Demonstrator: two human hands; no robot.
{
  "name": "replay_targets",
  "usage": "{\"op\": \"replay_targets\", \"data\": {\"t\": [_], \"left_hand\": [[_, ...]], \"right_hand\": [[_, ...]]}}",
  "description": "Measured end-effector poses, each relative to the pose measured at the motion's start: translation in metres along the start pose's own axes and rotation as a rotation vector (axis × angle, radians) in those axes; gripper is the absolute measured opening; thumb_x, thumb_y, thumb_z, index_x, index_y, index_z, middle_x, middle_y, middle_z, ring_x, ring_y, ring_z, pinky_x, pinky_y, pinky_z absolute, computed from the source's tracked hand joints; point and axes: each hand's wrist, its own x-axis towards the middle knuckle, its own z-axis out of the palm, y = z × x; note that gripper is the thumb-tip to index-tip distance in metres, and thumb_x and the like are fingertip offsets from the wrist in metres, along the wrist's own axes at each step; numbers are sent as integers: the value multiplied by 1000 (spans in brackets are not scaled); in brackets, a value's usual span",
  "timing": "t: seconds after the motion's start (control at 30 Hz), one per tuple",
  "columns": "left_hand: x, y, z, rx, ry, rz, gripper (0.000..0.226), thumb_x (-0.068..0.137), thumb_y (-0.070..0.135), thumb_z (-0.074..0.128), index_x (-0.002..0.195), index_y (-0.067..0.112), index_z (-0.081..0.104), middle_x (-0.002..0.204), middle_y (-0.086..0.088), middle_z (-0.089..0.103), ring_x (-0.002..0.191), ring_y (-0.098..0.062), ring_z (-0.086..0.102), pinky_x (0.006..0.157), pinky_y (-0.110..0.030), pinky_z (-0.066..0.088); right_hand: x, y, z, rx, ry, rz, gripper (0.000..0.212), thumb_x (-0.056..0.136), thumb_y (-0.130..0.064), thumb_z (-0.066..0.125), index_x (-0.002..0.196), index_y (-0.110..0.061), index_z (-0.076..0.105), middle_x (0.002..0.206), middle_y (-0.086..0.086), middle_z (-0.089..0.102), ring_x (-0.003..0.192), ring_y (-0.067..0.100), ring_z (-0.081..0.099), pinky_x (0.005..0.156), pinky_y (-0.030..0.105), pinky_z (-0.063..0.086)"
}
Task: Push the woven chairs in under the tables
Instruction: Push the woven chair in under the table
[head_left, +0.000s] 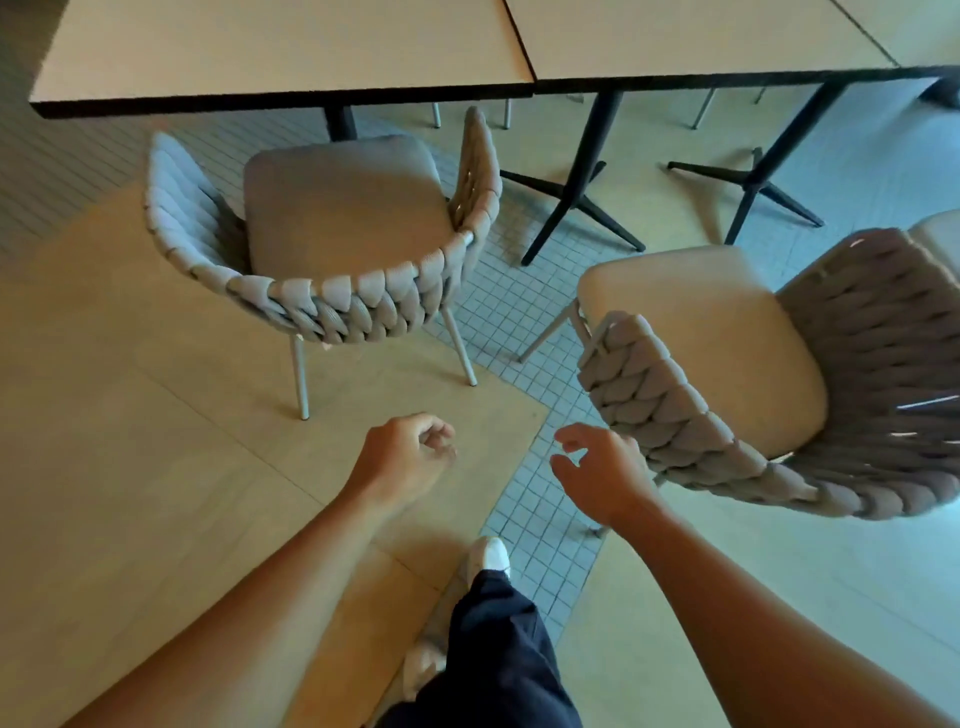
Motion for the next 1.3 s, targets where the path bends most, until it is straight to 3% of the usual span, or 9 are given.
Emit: {"op": "replay_targets", "data": {"t": [0.13, 0.27, 0.37, 0.47, 0.57, 0.73, 0.9, 1.07, 1.3], "left_hand": [[-30, 28, 35, 5, -72, 67, 13, 86, 26, 66, 99, 25, 69, 88, 12, 68, 85, -3, 64, 57, 0, 39], [-57, 62, 76, 39, -148, 154, 15, 86, 28, 68, 100, 24, 68, 90, 9, 69, 87, -2, 63, 61, 0, 39], [-69, 87, 112, 56, -185, 162, 17, 85, 30, 71, 101, 24, 67, 91, 6, 67, 88, -6, 64, 65, -5, 44], [-78, 115, 153, 72, -203, 155, 20, 86, 31, 70, 104, 23, 67, 96, 10, 66, 92, -6, 65, 79, -20, 53], [-86, 154, 201, 84, -213, 144, 19, 87, 32, 68, 105, 24, 66, 98, 11, 66, 90, -7, 67, 77, -23, 56], [-102, 216, 281, 118, -191, 127, 29, 86, 33, 68, 113, 25, 64, 107, 8, 62, 99, -11, 61, 77, -23, 49], [-110, 264, 342, 254, -126, 132, 52, 82, 34, 71, 131, 26, 52, 128, -5, 51, 122, -25, 46, 98, -41, 44], [-86, 291, 385, 381, -110, 149, 70, 82, 39, 69, 143, 23, 39, 144, -5, 41, 133, -26, 35, 108, -40, 35], [-25, 311, 428, 551, -136, 117, 48, 75, 48, 68, 119, 30, 59, 123, 2, 58, 125, -25, 43, 105, -45, 27]], "right_hand": [[-40, 42, -29, -49, 31, 2, 36, 90, -31, 64, 125, -24, 64, 118, -3, 67, 106, 17, 62, 92, 37, 52], [-73, 96, -59, -54, 45, -19, 37, 89, -24, 67, 125, -17, 65, 120, 3, 66, 105, 17, 61, 89, 26, 47], [-91, 141, -83, -60, 75, -29, 36, 86, -25, 69, 122, -18, 67, 121, 1, 66, 106, 17, 60, 89, 32, 50], [-101, 189, -108, -59, 103, -41, 35, 86, -23, 70, 120, -18, 67, 120, 1, 66, 108, 19, 60, 91, 36, 50], [-105, 247, -136, -47, 120, -50, 34, 85, -24, 70, 118, -17, 68, 118, 1, 68, 109, 22, 61, 92, 39, 49], [-106, 342, -185, -89, 114, -45, 34, 84, -28, 69, 117, -19, 68, 117, 1, 68, 112, 24, 60, 95, 43, 45], [-100, 407, -233, -264, 105, -19, 41, 87, -39, 65, 126, -27, 62, 131, -4, 61, 123, 20, 50, 92, 36, 31], [-79, 441, -254, -324, 161, -27, 50, 83, -43, 68, 130, -28, 58, 136, -3, 58, 123, 22, 48, 89, 37, 28], [-25, 458, -263, -386, 110, -134, 66, 80, -47, 67, 141, -33, 45, 148, -6, 45, 137, 18, 37, 107, 47, 28]]}}
